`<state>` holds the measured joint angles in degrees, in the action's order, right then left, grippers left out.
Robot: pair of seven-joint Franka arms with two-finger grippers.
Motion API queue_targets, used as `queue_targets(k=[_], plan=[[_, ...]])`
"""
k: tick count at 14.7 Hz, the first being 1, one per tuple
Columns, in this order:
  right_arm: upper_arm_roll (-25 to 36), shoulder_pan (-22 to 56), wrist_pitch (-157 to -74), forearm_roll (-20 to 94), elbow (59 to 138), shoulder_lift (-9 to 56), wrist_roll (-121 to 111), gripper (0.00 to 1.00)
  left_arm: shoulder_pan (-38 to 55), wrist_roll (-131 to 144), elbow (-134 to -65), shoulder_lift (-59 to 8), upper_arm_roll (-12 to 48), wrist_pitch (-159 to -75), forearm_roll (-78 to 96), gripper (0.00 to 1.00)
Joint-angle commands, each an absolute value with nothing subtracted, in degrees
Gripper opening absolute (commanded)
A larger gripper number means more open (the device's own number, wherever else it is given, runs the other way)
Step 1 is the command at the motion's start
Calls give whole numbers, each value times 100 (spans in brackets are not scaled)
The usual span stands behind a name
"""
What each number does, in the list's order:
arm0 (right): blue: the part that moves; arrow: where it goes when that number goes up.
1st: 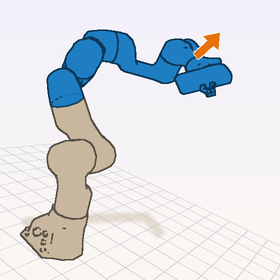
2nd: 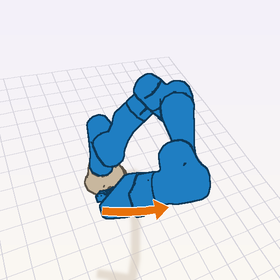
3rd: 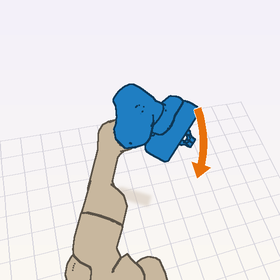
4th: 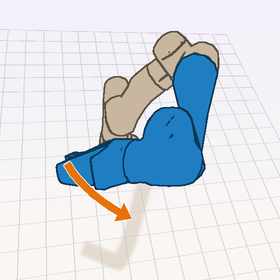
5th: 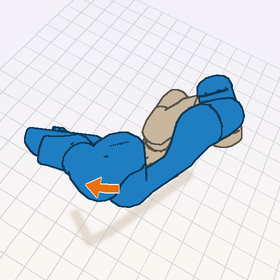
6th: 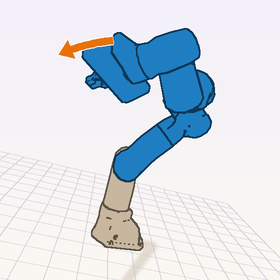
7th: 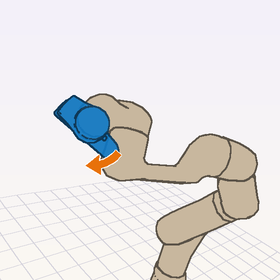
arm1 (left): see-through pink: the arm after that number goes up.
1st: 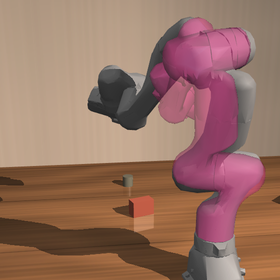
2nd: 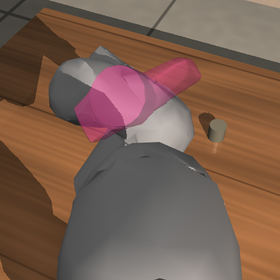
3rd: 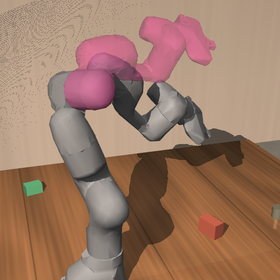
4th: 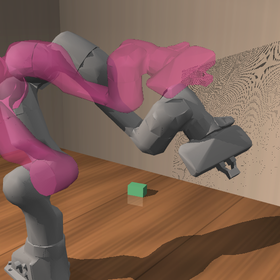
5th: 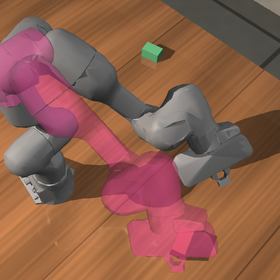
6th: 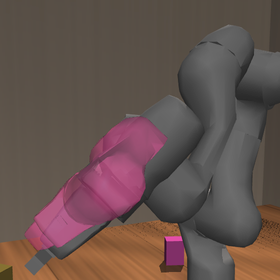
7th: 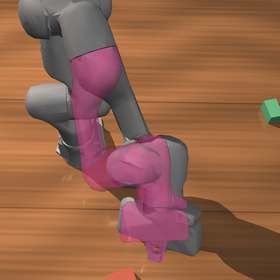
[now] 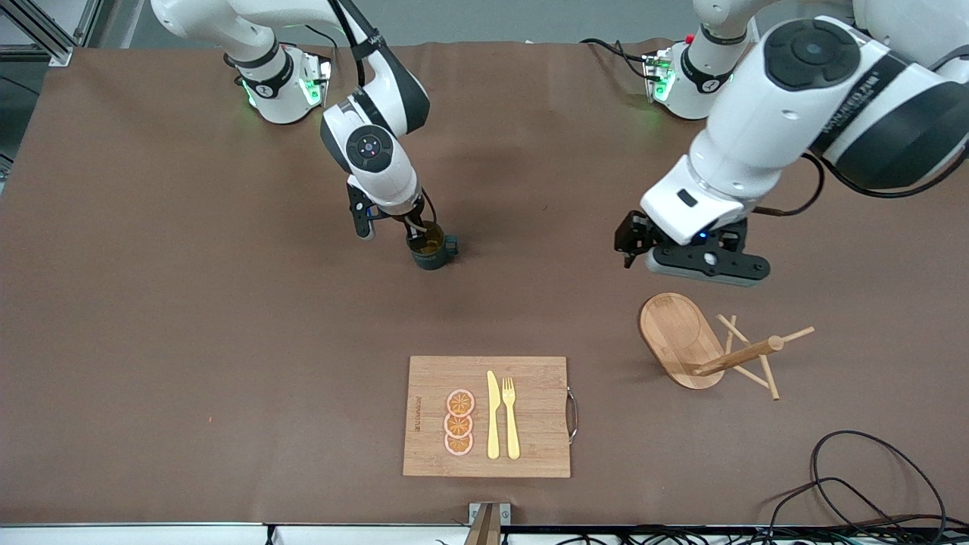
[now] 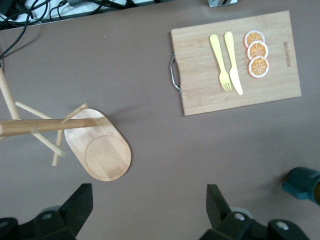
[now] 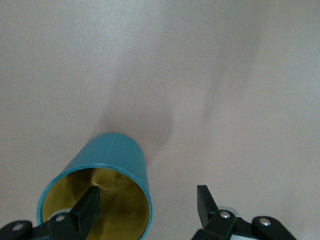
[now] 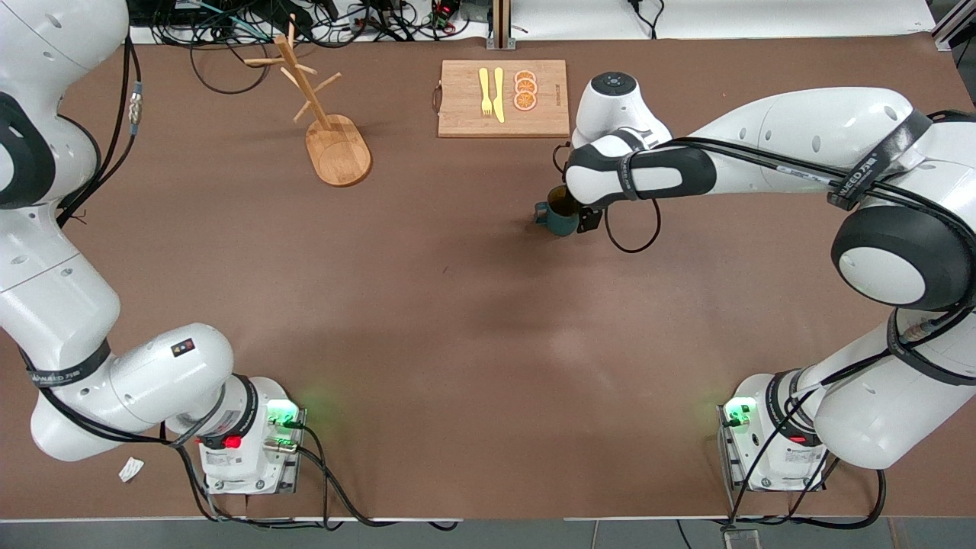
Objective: Transfer cup from left to right arm and place
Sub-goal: 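Grasp the mug with the right gripper while the left gripper withdraws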
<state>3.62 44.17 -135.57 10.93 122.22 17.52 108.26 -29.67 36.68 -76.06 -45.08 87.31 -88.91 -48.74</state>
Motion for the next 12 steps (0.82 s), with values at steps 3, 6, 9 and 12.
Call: queue_targets(k=[3,6,9,12], plan=[[413,4447,-13702,1195,12305,1749,10925,21,-2005,2192,-6900,-3122,6342,-8745,-3158,100],[413,4430,-13693,1195,12278,1749,10907,0,-1470,1295,-6873,-2499,4814,-8797,-2175,100],[413,4421,-13693,1134,12217,1740,10706,0,-609,320,-6934,-1918,2732,-8868,-769,100],[448,4325,-13623,1134,12199,1670,9706,0,-54,-586,-7153,-1574,1418,-8886,-37,100]])
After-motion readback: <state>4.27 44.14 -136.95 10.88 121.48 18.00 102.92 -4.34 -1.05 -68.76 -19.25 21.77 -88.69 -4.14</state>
